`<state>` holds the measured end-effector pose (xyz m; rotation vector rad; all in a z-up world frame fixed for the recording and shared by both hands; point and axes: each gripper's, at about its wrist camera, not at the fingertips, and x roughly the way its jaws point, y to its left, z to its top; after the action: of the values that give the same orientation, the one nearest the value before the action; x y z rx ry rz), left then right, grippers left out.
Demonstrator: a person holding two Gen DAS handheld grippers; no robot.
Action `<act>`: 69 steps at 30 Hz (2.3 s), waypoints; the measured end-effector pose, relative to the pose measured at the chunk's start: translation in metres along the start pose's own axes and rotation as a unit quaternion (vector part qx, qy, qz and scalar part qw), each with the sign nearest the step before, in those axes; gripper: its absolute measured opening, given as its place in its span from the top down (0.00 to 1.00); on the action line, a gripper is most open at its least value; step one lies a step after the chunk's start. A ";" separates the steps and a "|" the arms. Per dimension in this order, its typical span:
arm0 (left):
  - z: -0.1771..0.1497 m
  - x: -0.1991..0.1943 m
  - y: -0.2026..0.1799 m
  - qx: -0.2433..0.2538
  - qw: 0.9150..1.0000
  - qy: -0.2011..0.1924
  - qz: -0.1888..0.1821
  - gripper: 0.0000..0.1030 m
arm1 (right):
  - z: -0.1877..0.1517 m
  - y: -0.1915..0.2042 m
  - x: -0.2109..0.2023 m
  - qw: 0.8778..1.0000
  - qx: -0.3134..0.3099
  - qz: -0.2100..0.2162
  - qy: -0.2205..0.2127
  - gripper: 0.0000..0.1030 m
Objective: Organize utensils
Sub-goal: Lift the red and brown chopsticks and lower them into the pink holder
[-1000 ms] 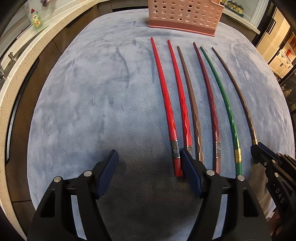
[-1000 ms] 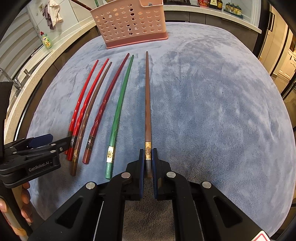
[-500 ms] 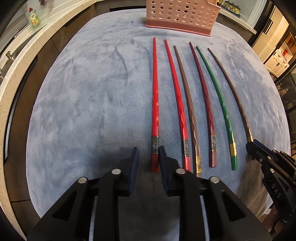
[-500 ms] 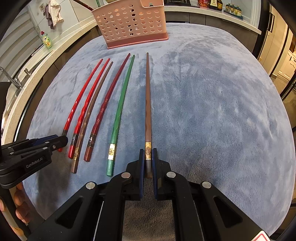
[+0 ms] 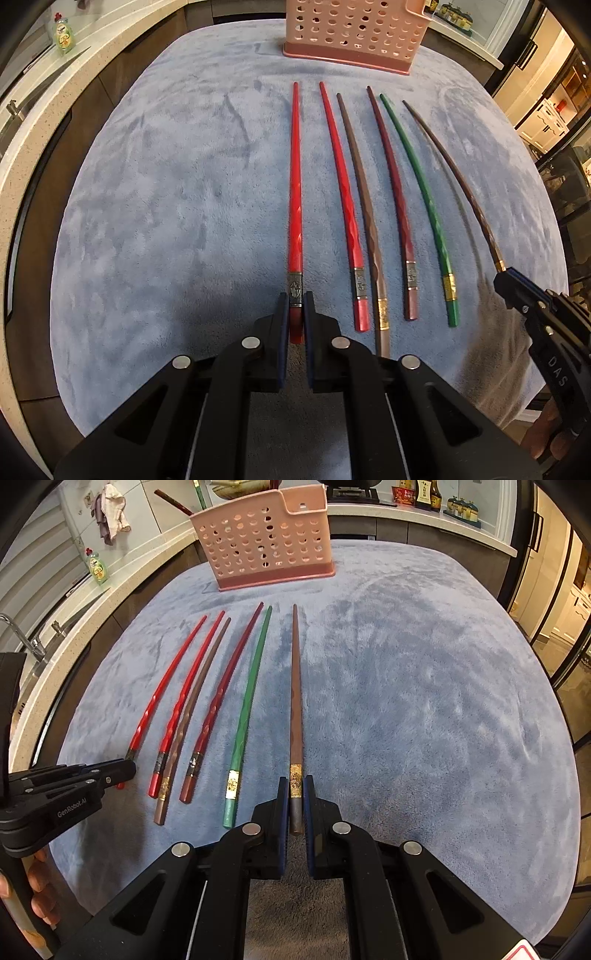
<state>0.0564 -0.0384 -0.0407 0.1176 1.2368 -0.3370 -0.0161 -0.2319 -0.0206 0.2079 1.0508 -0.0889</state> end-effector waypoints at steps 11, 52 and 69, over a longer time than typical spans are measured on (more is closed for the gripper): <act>0.014 -0.062 0.004 -0.006 0.997 -0.068 -0.017 0.93 | 0.030 -0.004 -0.069 0.996 0.013 0.010 -0.087 0.93; 0.274 -0.258 -0.025 -0.006 0.927 -0.374 -0.016 0.93 | 0.308 0.019 -0.189 0.930 0.033 0.062 -0.361 0.93; 0.301 -0.191 -0.019 -0.007 0.937 -0.349 -0.008 0.93 | 0.331 0.032 -0.099 0.955 0.019 0.024 -0.296 0.93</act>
<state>0.2678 -0.1017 0.2396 -0.0278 0.5340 -0.3438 0.2220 -0.2736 0.2275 0.2222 0.4455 -0.1184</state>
